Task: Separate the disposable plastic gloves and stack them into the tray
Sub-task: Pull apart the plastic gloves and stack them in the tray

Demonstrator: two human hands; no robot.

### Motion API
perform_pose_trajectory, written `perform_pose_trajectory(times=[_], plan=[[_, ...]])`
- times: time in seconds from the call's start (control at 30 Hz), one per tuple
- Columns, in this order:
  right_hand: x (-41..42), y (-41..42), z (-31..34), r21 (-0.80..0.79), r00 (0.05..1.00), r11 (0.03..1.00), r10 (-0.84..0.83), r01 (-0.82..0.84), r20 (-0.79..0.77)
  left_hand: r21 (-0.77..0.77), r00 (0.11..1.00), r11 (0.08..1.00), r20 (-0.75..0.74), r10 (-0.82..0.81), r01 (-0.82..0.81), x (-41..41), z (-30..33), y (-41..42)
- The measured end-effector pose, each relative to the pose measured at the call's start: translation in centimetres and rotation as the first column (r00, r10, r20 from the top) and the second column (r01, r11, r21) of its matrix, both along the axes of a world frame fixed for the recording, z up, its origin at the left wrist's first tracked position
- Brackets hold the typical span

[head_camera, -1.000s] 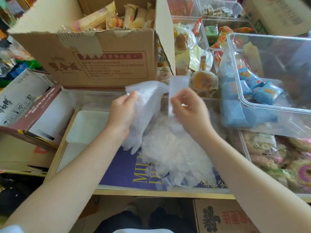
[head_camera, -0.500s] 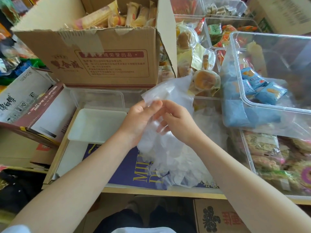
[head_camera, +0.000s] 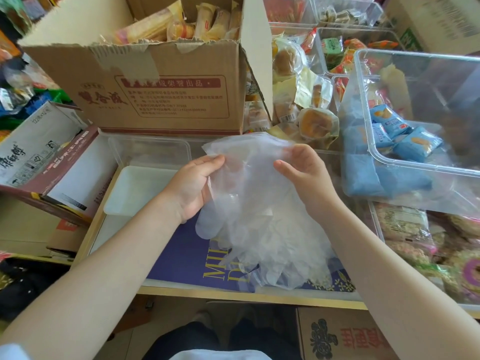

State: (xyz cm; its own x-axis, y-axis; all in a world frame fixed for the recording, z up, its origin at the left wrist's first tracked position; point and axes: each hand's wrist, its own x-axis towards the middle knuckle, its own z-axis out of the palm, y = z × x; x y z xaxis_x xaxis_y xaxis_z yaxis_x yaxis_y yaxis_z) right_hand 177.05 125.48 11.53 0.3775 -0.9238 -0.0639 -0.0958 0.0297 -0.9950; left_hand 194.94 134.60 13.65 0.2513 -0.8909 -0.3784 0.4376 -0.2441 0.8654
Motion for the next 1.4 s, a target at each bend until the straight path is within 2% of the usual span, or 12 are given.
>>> perform_pose_trajectory(times=[0.17, 0.27, 0.37, 0.5, 0.57, 0.7, 0.77, 0.83, 0.9, 1.07, 1.27, 1.4], plan=[[-0.2, -0.4, 0.7, -0.065, 0.999, 0.998, -0.001, 0.004, 0.050, -0.001, 0.999, 0.999, 0.029, -0.034, 0.034, 0.4, 0.1, 0.0], [-0.5, 0.0, 1.0, -0.140, 0.994, 0.986, 0.093, -0.085, 0.055, 0.000, 0.999, 1.000, 0.052, 0.004, -0.004, 0.4, 0.2, 0.1], [-0.2, -0.1, 1.2, -0.092, 0.983, 0.985, 0.153, -0.143, 0.106, -0.033, 0.997, 0.998, 0.054, -0.052, 0.054, 0.0, 0.6, 0.3], [0.2, -0.7, 1.2, 0.004, 0.962, 0.995, 0.092, -0.097, 0.255, -0.048, 0.990, 0.992, 0.082, -0.111, 0.115, -0.5, 1.1, 0.3], [0.1, -1.2, 0.8, 0.045, 0.975, 0.995, 0.077, -0.088, 0.208, -0.043, 0.991, 0.993, 0.082, -0.104, 0.107, -0.5, 1.1, 0.2], [-0.9, -1.6, 0.6, 0.148, 0.927, 0.918, 0.352, -0.369, 0.130, -0.048, 0.995, 0.994, 0.038, -0.092, 0.094, -0.4, 1.2, 0.1], [-1.1, -1.4, 0.9, 0.150, 0.912, 0.900, 0.396, -0.409, 0.107, -0.040, 0.994, 0.995, 0.052, -0.092, 0.094, -0.3, 1.1, 0.0], [-0.9, -1.2, 1.3, 0.146, 0.938, 0.927, 0.339, -0.346, 0.071, -0.005, 0.992, 0.996, 0.097, -0.086, 0.086, 0.0, 0.7, -0.1], [-0.6, -1.2, 1.2, 0.116, 0.966, 0.960, 0.256, -0.254, -0.009, 0.033, 0.968, 0.993, 0.223, -0.118, 0.113, 0.4, 0.1, -0.1], [-0.8, -1.4, 0.7, 0.036, 0.982, 0.994, 0.108, -0.103, -0.156, 0.154, 0.817, 0.951, 0.488, -0.308, 0.267, 1.6, -1.3, 1.0], [-1.3, -1.8, 1.0, 0.080, 0.986, 0.993, 0.099, -0.089, -0.135, 0.241, 0.722, 0.850, 0.450, -0.526, 0.468, 2.9, -2.1, 1.8], [-1.6, -2.4, 0.9, 0.098, 0.991, 0.994, 0.068, -0.056, -0.119, 0.234, 0.706, 0.831, 0.443, -0.553, 0.505, 2.8, -2.0, 1.8]])
